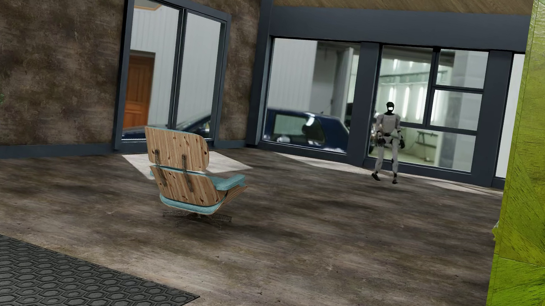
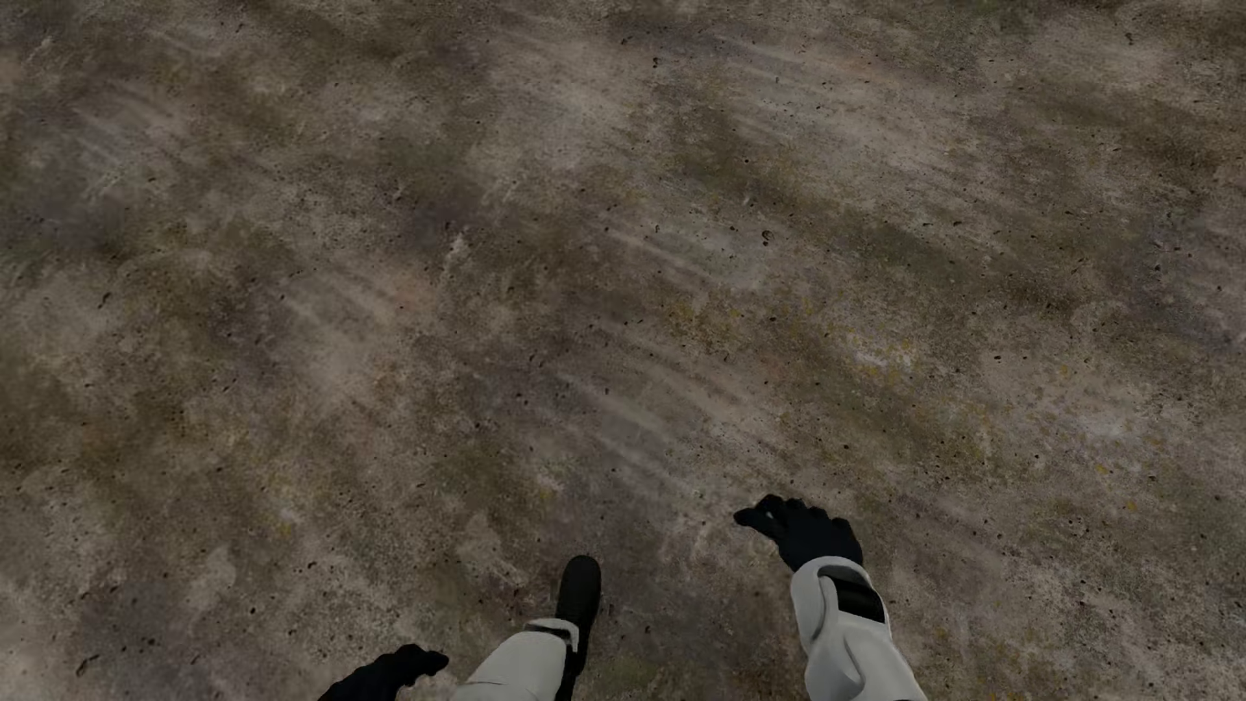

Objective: Approach the armchair

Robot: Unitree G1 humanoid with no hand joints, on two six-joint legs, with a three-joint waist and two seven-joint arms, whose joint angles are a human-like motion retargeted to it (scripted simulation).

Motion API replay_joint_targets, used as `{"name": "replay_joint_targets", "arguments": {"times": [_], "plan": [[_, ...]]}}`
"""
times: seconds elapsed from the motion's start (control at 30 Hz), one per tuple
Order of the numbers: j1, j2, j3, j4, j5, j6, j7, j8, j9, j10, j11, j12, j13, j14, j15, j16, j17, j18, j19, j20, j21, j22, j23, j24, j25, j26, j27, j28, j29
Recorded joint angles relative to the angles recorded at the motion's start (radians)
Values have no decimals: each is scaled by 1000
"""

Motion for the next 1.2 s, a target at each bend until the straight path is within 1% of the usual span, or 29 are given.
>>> {"name": "replay_joint_targets", "arguments": {"times": [0.03, 0.07, 0.1, 0.13, 0.17, 0.2, 0.23, 0.27, 0.3, 0.33, 0.37, 0.4, 0.47, 0.5, 0.53, 0.57, 0.63, 0.67, 0.7, 0.77, 0.8, 0.83, 0.9, 0.97, 1.0, 1.07, 1.1, 1.17, 1.2], "plan": [[23, -26, 0, 18, 11, -14, 33, 6, 3, 79, 160, -7, 11, 69, 105, -7, -11, 32, 24, 33, -6, 52, 50, -20, -5, 32, 41, 1, 17], [26, -90, 0, 54, 31, -28, 88, 3, 5, 194, 374, -11, 34, 13, 221, -20, -13, 41, 181, 82, -22, 119, 103, -50, -14, 82, 93, -2, 13], [59, -181, 3, 97, 21, -42, 145, -53, 6, 276, 591, -16, 69, -71, 363, -27, -2, 48, 399, 128, -49, 194, 146, -73, -21, 138, 154, -8, -4], [121, -278, 1, 131, -39, -53, 198, -125, 6, 309, 750, -30, 113, -139, 407, -19, 15, 51, 406, 144, -86, 278, 173, -67, -14, 184, 199, -30, -37], [197, -368, -9, 148, -113, -61, 239, -194, 5, 303, 841, -57, 163, -184, 347, 5, 34, 55, 331, 105, -138, 364, 190, -11, 23, 211, 221, -71, -66], [275, -449, -24, 157, -189, -67, 271, -270, 3, 277, 877, -82, 215, -214, 318, 35, 49, 57, 290, 28, -190, 416, 205, 91, 73, 207, 217, -102, -73], [347, -523, -40, 158, -245, -70, 302, -331, -1, 241, 864, -94, 268, -235, 327, 56, 52, 57, 279, -22, -231, 428, 215, 175, 119, 183, 205, -105, -68], [417, -591, -55, 157, -260, -70, 331, -372, -5, 198, 805, -100, 309, -251, 328, 47, 48, 56, 266, -9, -234, 394, 237, 180, 132, 152, 200, -77, -52], [479, -654, -67, 154, -247, -66, 358, -393, -9, 157, 706, -98, 348, -266, 312, 26, 30, 54, 265, 52, -221, 337, 261, 107, 123, 109, 183, -45, -29], [536, -701, -76, 149, -240, -61, 385, -414, -13, 119, 571, -97, 381, -282, 303, 3, 1, 52, 258, 116, -186, 280, 292, -3, 77, 73, 162, -26, 5], [591, -720, -84, 143, -248, -57, 408, -457, -13, 83, 387, -101, 401, -297, 300, -5, -28, 46, 261, 144, -135, 226, 328, -93, 2, 48, 140, -15, 55], [644, -705, -91, 136, -260, -54, 428, -529, -13, 50, 149, -110, 412, -315, 324, 4, -50, 38, 264, 130, -87, 176, 360, -135, -82, 32, 120, -3, 115], [752, -648, -102, 121, -227, -49, 447, -647, -9, -24, -325, -153, 425, -328, 355, 40, -42, 25, 266, 57, -60, 113, 385, -110, -190, 43, 104, 33, 215], [795, -649, -107, 116, -202, -45, 459, -654, -6, -30, -400, -172, 426, -332, 307, 44, -24, 20, 272, 40, -73, 101, 380, -93, -215, 69, 100, 61, 247], [834, -656, -111, 119, -175, -38, 472, -626, -4, -4, -367, -174, 421, -320, 344, 35, -3, 10, 239, 53, -95, 92, 363, -101, -229, 97, 95, 87, 266], [856, -670, -116, 132, -143, -27, 477, -583, -1, 40, -292, -162, 416, -281, 399, 16, 30, 12, 136, 86, -138, 82, 330, -136, -220, 113, 96, 106, 253], [831, -659, -123, 186, -126, 0, 469, -596, 4, 249, -155, -119, 412, -88, 458, -19, 120, 44, 22, 133, -233, 83, 256, -210, -171, 126, 101, 104, 170], [764, -648, -123, 244, -117, 16, 459, -599, 7, 453, -83, -101, 401, 10, 395, -26, 168, 36, 15, 128, -270, 99, 234, -222, -141, 133, 110, 76, 124], [663, -615, -114, 290, -98, 33, 412, -594, 8, 662, -50, -86, 374, 128, 334, -23, 208, 79, 20, 95, -284, 117, 231, -193, -124, 134, 115, 34, 77], [427, -501, -88, 288, -55, 56, 269, -570, 8, 954, -80, -52, 283, 37, 256, -11, 244, 147, 41, 10, -225, 127, 275, -75, -177, 100, 116, -49, -33], [313, -436, -72, 296, -37, 61, 229, -552, 4, 1025, -113, -27, 225, 33, 229, -15, 255, 143, 50, -6, -183, 117, 303, -26, -209, 79, 104, -56, -75], [211, -371, -54, 309, -20, 64, 203, -530, -2, 1041, -149, 6, 166, 29, 205, -34, 261, 135, 58, -3, -154, 97, 326, -8, -227, 72, 77, -51, -102], [45, -253, -16, 326, 10, 67, 185, -484, -15, 920, -204, 80, 50, 11, 147, -66, 273, 165, 70, 39, -112, 35, 316, -26, -206, 67, -6, -12, -105], [-31, -151, 10, 341, 36, 73, 251, -440, -26, 597, -227, 141, -49, 7, 70, -89, 250, 189, 82, 92, -37, -9, 246, -63, -176, 80, -101, 37, -59], [-32, -105, 19, 308, 43, 76, 273, -423, -30, 358, -227, 166, -87, 24, 26, -98, 227, 155, 89, 109, 3, -16, 194, -72, -167, 90, -133, 51, -50], [2, -3, 24, 183, 36, 75, 228, -403, -35, -103, -242, 191, -119, 25, -49, -107, 165, 85, 104, 121, 73, 19, 78, -69, -168, 111, -146, 48, -54], [2, 35, 21, 147, 27, 72, 268, -412, -36, -158, -217, 190, -110, -9, -80, -99, 141, 42, 115, 118, 81, 59, 22, -62, -140, 121, -152, 27, -63], [-2, 88, 23, 83, -12, 52, 230, -437, -33, -18, -91, 177, -53, 125, -21, -98, 98, 186, 134, 127, 66, 151, -47, -52, -85, 169, -126, -24, -68], [12, 78, 24, 84, -44, 37, 248, -448, -29, 78, 45, 180, -19, 171, 79, -106, 86, 217, 146, 145, 54, 183, -47, -45, -55, 185, -108, -25, -55]]}}
